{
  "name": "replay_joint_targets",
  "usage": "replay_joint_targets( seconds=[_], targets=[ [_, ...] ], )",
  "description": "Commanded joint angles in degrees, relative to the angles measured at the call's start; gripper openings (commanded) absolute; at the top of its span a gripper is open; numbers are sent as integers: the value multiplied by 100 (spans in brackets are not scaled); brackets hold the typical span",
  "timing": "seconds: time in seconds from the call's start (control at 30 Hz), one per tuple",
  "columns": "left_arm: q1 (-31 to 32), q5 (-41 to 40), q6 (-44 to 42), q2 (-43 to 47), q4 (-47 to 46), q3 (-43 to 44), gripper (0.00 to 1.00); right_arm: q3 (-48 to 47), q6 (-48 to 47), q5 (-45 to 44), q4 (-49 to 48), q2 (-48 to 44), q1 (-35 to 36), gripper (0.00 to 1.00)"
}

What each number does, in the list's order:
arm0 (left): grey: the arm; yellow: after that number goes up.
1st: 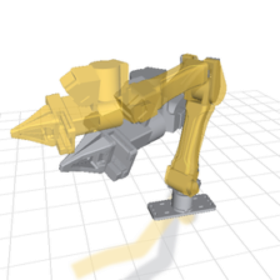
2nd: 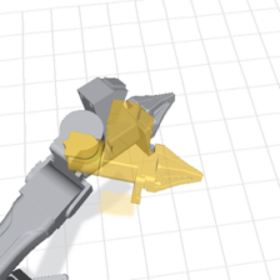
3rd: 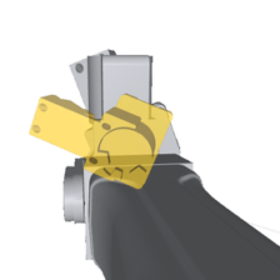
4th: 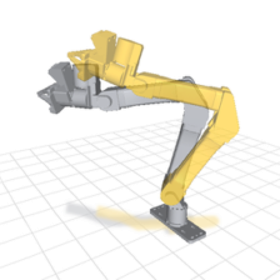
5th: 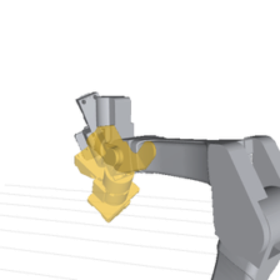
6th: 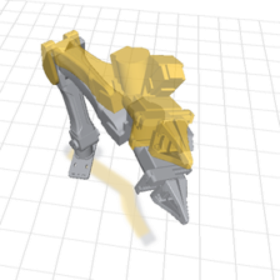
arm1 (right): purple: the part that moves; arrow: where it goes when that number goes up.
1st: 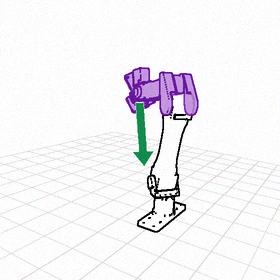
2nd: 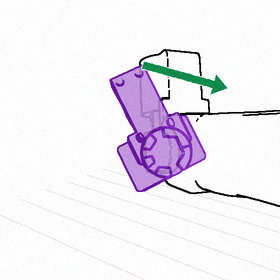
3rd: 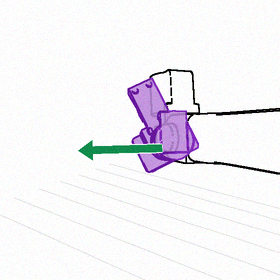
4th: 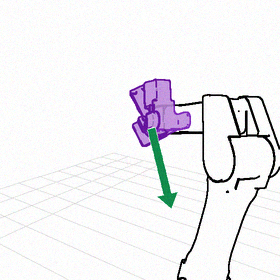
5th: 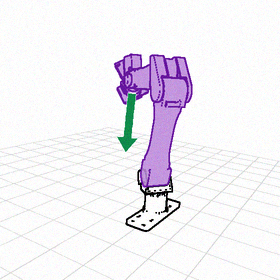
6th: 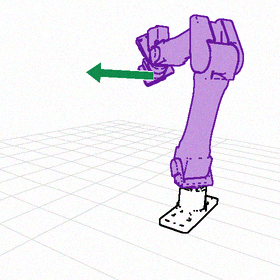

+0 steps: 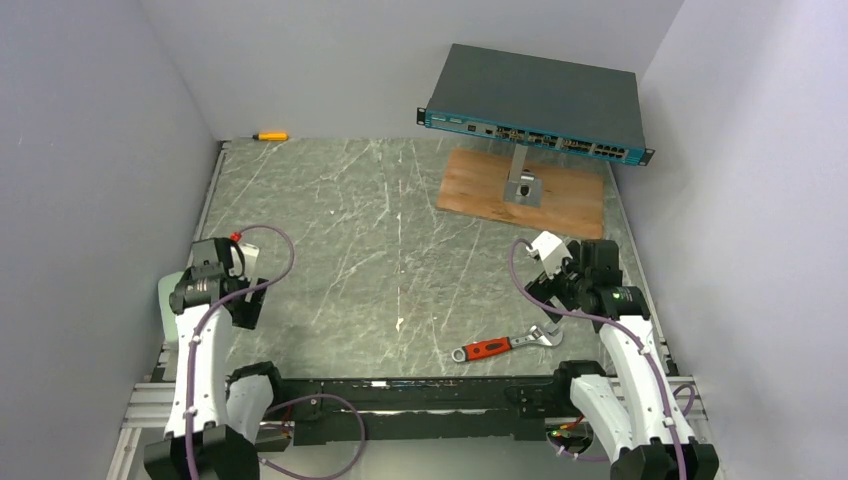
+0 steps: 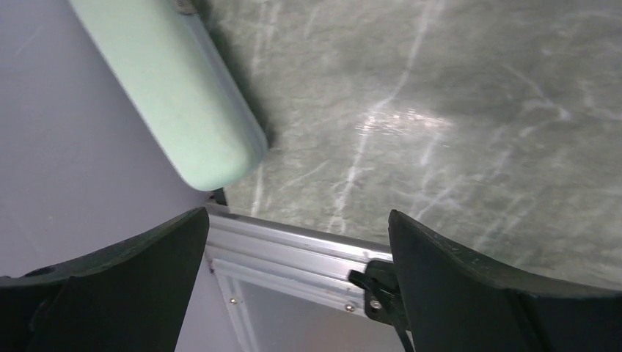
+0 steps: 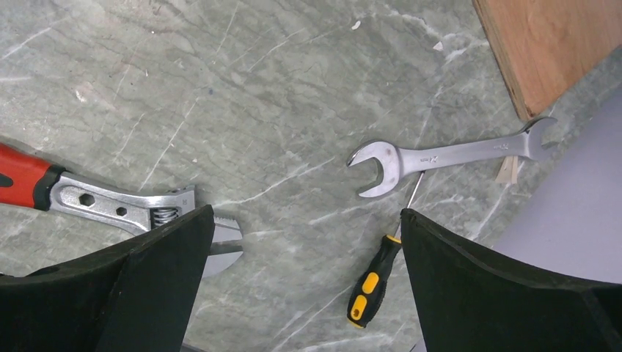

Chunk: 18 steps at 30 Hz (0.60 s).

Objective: Open the umbrella

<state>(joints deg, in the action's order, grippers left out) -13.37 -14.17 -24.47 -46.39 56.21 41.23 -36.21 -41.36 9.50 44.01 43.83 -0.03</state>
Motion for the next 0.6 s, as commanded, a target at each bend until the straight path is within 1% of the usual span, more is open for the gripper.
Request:
replay_joint_targets(
  seconds=[0.0, 0.1, 0.17, 0.33, 0.4, 0.47, 0.57],
  targets=[
    [-363, -454, -467, -242, -515, 444, 98, -366, -34, 86, -93, 55, -20, 100],
    [-715, -772, -1317, -378, -1024, 412, 99, -479, -64, 97, -60, 159, -17, 100],
    [-1113, -694, -1849, -433, -1313, 459, 99, -520, -81, 115, -60, 227, -20, 100],
    [-2214, -334, -2927, -873, -1930, 656, 87, -567, -72, 211, -42, 269, -16, 100],
    [-2552, -175, -3280, -1106, -2089, 764, 76, -534, -99, 253, -33, 254, -17, 100],
    [-2748, -51, -3561, -1269, -2251, 809, 64, -476, -130, 254, -20, 234, -20, 100],
    [-2845, 97, -3739, -1498, -2237, 938, 38, -417, -177, 270, 19, 194, -23, 100]
  ],
)
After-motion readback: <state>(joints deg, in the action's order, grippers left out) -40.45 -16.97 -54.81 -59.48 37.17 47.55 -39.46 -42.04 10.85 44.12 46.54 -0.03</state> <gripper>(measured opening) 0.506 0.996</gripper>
